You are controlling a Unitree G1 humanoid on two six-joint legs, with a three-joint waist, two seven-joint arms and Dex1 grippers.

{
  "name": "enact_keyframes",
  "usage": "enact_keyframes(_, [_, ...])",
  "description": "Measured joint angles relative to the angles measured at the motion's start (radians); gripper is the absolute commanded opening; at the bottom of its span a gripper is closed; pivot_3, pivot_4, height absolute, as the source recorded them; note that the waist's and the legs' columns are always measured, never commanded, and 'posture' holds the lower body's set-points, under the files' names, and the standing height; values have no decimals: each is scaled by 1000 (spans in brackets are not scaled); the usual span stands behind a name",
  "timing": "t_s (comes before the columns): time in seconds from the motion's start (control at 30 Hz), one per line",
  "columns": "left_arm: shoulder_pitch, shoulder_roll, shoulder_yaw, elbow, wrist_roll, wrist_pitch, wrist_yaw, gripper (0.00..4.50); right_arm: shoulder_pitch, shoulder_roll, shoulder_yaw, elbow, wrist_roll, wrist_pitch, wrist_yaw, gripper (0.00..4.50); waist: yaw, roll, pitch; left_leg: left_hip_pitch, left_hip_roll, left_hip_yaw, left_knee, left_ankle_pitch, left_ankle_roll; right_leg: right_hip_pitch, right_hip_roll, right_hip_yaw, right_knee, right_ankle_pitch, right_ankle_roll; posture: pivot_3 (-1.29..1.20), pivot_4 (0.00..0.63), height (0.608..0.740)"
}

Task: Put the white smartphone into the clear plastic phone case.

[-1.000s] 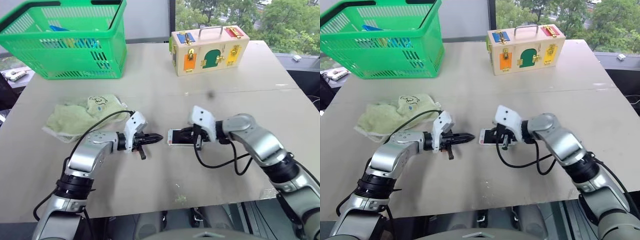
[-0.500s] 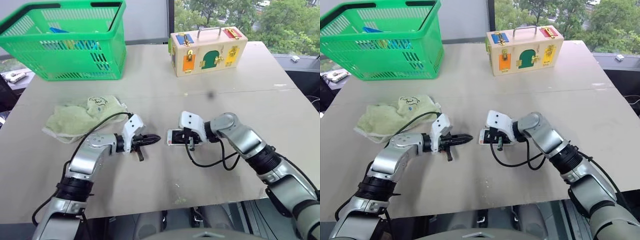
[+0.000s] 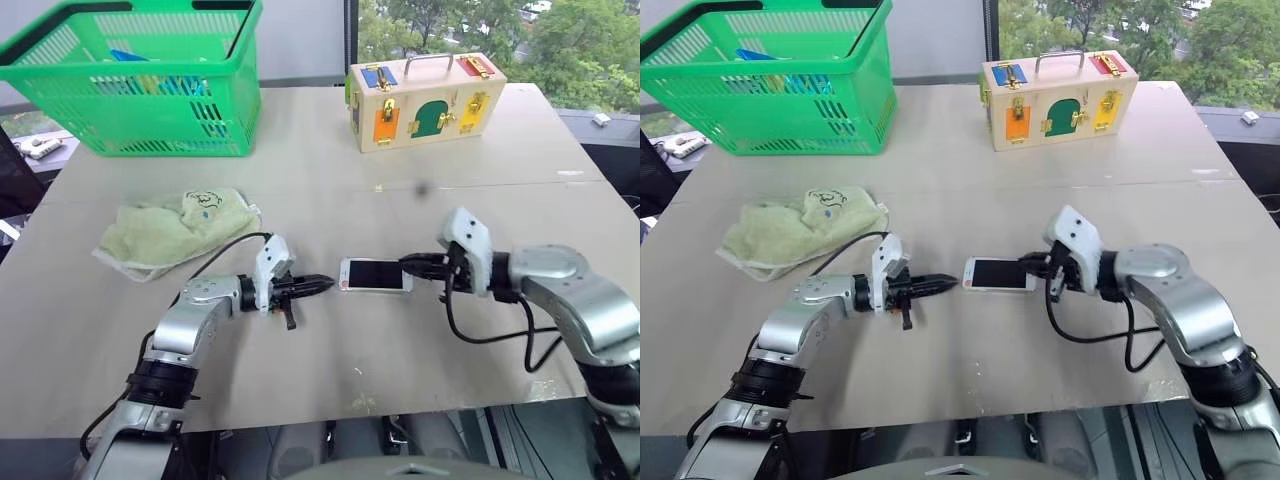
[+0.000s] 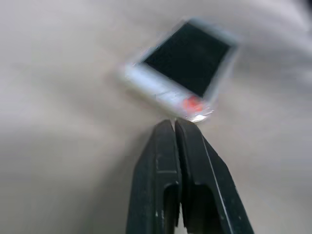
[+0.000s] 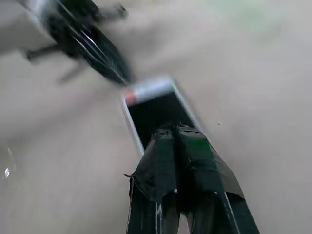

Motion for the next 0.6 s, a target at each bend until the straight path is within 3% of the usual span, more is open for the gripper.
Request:
enact_keyframes(0.17, [-53, -25, -36, -29, -10, 25, -20, 70, 65, -18, -17, -50, 15, -6, -44, 0, 1, 0, 0, 0, -1, -1, 0, 0, 0, 0, 5, 0, 0, 0, 0, 0, 150, 740])
enact_keyframes(0.33, [-139, -93, -104, 73, 92, 1, 54, 70, 12, -15, 41, 29, -28, -32, -93, 0, 4, -1, 0, 0, -1, 0, 0, 0, 0, 0, 6, 1, 0, 0, 1, 0, 150, 740])
enact_keyframes(0.6, [-174, -92, -133, 68, 147, 4, 82, 70, -72, -6, 120, 167, -68, -50, -105, 0, 6, -1, 0, -1, -1, 0, 0, 0, 0, 0, 6, 1, 0, 0, 1, 0, 150, 740])
